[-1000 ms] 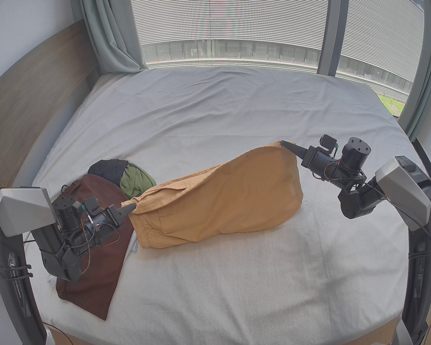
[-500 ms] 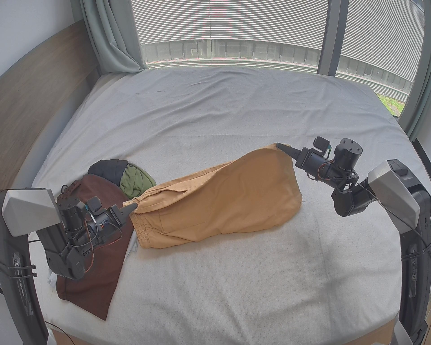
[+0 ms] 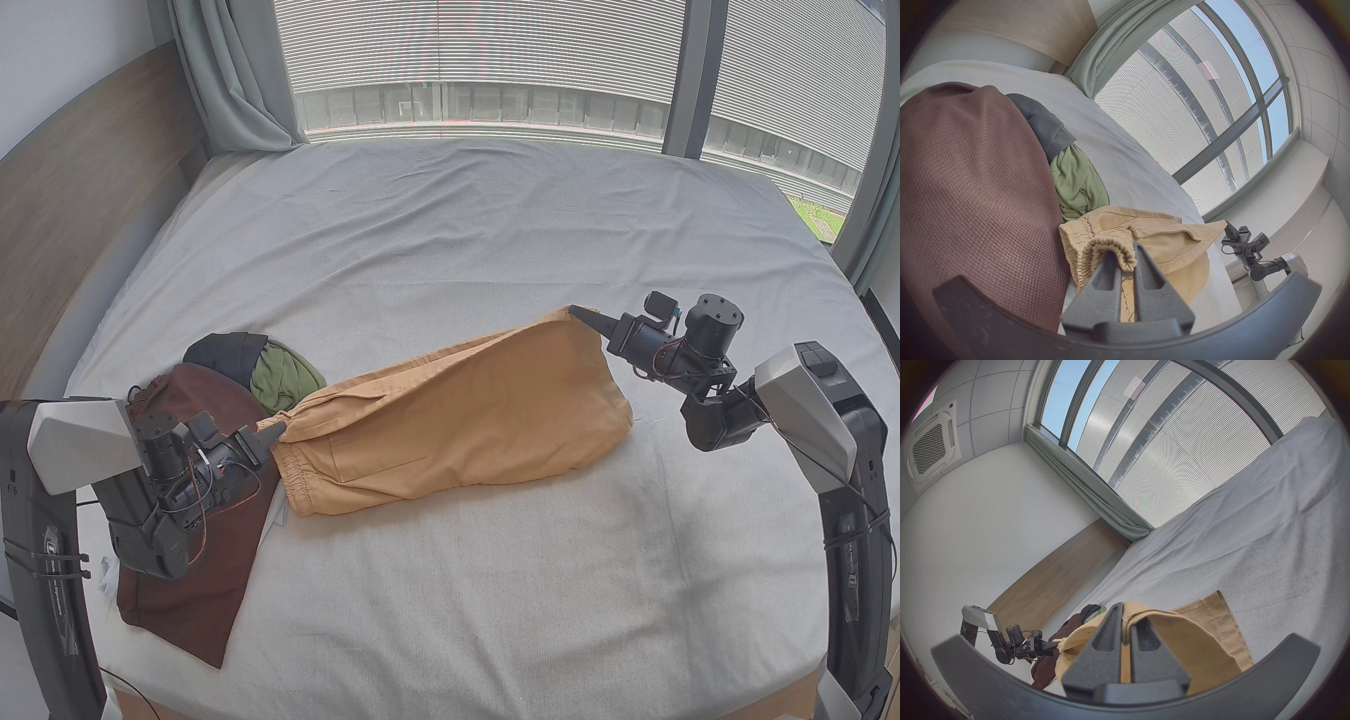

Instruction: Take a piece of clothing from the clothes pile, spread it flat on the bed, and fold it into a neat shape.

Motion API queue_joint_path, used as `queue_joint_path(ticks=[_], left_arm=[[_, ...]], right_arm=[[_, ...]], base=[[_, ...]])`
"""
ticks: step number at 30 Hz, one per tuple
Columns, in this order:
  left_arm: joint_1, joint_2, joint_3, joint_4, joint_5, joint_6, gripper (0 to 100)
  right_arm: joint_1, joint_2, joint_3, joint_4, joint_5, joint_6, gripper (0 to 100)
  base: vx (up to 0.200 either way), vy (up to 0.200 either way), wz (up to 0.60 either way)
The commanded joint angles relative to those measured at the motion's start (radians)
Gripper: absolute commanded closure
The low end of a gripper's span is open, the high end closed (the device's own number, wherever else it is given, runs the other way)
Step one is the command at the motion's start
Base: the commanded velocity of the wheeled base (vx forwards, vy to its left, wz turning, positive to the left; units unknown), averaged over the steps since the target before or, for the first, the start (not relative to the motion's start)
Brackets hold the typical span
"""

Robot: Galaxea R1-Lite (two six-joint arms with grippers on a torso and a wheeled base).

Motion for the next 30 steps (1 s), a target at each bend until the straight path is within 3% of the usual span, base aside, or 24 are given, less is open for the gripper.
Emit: queue_joint_path(ticks=[1, 9, 10, 11, 25, 30], left_arm=[[0.002, 0.024, -0.012, -0.001, 0.001, -0.001, 100], [0.001, 0.027, -0.017, -0.001, 0.001, -0.004, 100], [0.001, 0.032, -0.02, -0.001, 0.001, -0.004, 100], [0.001, 0.038, -0.026, -0.001, 0.003, -0.004, 0], [0.021, 0.03, -0.058, -0.002, 0.034, -0.016, 0], [0.021, 0.001, -0.049, -0.002, 0.034, -0.017, 0]], right_arm=[[0.0, 0.016, -0.015, 0.009, 0.0, 0.001, 100], [0.003, 0.033, -0.041, 0.024, 0.0, -0.001, 100], [0.002, 0.034, -0.043, 0.026, -0.001, -0.001, 0], [0.002, 0.037, -0.047, 0.029, -0.001, -0.001, 0], [0.005, 0.014, -0.049, 0.041, -0.018, -0.002, 0], [0.014, -0.043, 0.037, 0.035, -0.021, -0.002, 0]], base=[[0.0, 0.0, 0.0], [0.0, 0.0, 0.0], [0.0, 0.0, 0.0], [0.0, 0.0, 0.0], [0.0, 0.0, 0.0], [0.0, 0.0, 0.0]])
